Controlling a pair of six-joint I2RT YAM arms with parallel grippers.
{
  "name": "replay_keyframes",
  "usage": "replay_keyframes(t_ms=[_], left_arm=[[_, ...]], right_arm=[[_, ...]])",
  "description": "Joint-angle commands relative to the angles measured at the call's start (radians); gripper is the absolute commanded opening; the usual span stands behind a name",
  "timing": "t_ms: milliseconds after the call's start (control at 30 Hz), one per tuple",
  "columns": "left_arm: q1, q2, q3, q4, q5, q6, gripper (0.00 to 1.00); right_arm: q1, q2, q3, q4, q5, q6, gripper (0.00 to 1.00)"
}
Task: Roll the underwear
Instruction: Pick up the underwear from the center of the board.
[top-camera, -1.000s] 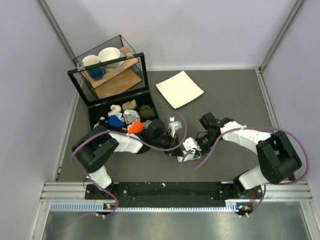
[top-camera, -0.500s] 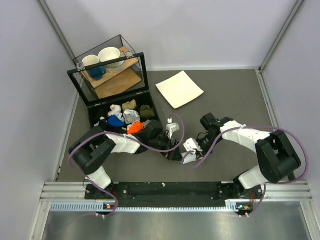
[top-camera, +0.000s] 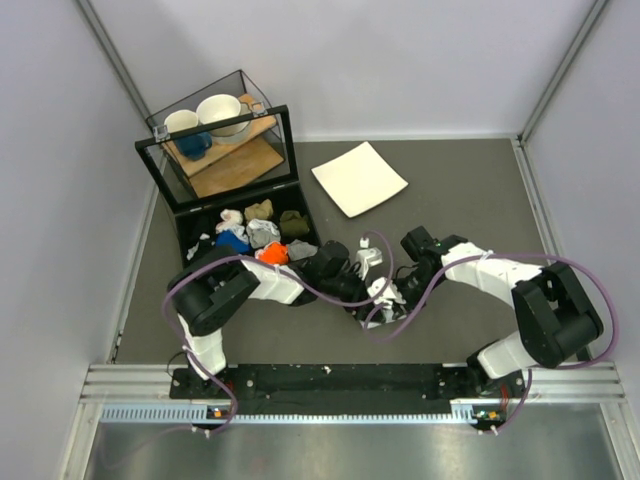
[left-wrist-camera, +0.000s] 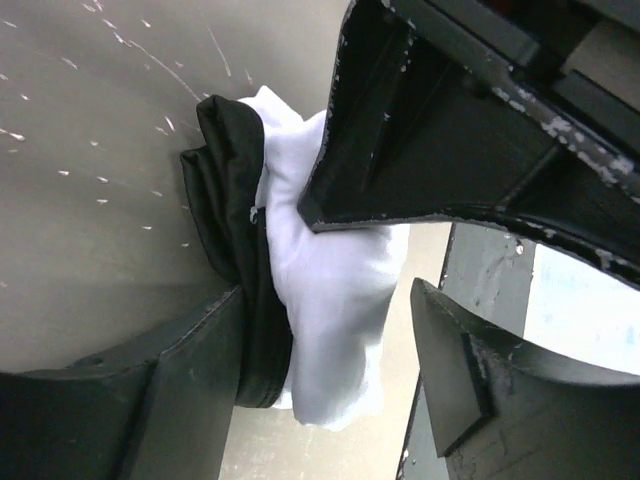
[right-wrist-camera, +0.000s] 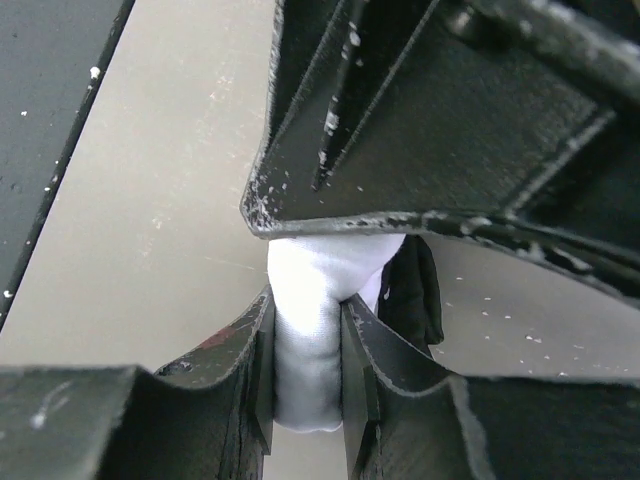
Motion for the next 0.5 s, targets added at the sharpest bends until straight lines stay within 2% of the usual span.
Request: replay_keyframes(t_ms=[0, 100, 167, 233, 267, 333, 367, 400, 467], left_arm=[[-0.011, 0.059, -0.024, -0.043, -0.05, -0.006, 0.66], [-0.013, 0.059, -0.031, -0.039, -0.048, -0.011, 0.49], [-0.014, 0.062, -0.026, -0.031, -0.038, -0.017, 0.29], [-0.014, 0.064, -0.023, -0.022, -0.024, -0.025, 0.19], [-0.013, 0.056, -0.023, -0.017, -0.022, -0.031, 0.15], [-0.013, 0.039, -0.032, 0.0, -0.022, -0.035, 0.12], [-0.013, 0.016, -0.035, 0.001, -0.027, -0.037, 0.1], [-0.011, 0.001, -0.038, 0.0, -0.028, -0.037, 0.08], [-0.011, -0.05, -0.047, -0.014, -0.041, -0.028, 0.07]], right_arm=[[-0.004, 0.008, -0.056, -0.116, 0.11, 0.021, 0.13], [-0.004, 0.008, -0.056, -0.113, 0.108, 0.028, 0.13], [-0.004, 0.004, -0.054, -0.11, 0.108, 0.032, 0.13], [-0.004, -0.01, -0.052, -0.11, 0.11, 0.043, 0.14], [-0.004, -0.016, -0.049, -0.11, 0.11, 0.052, 0.17], [-0.005, -0.041, -0.016, -0.11, 0.121, 0.128, 0.25], [-0.008, -0.048, 0.003, -0.112, 0.128, 0.168, 0.37], [-0.013, -0.055, 0.026, -0.118, 0.138, 0.249, 0.41], [-0.037, -0.085, 0.098, -0.145, 0.125, 0.287, 0.48]])
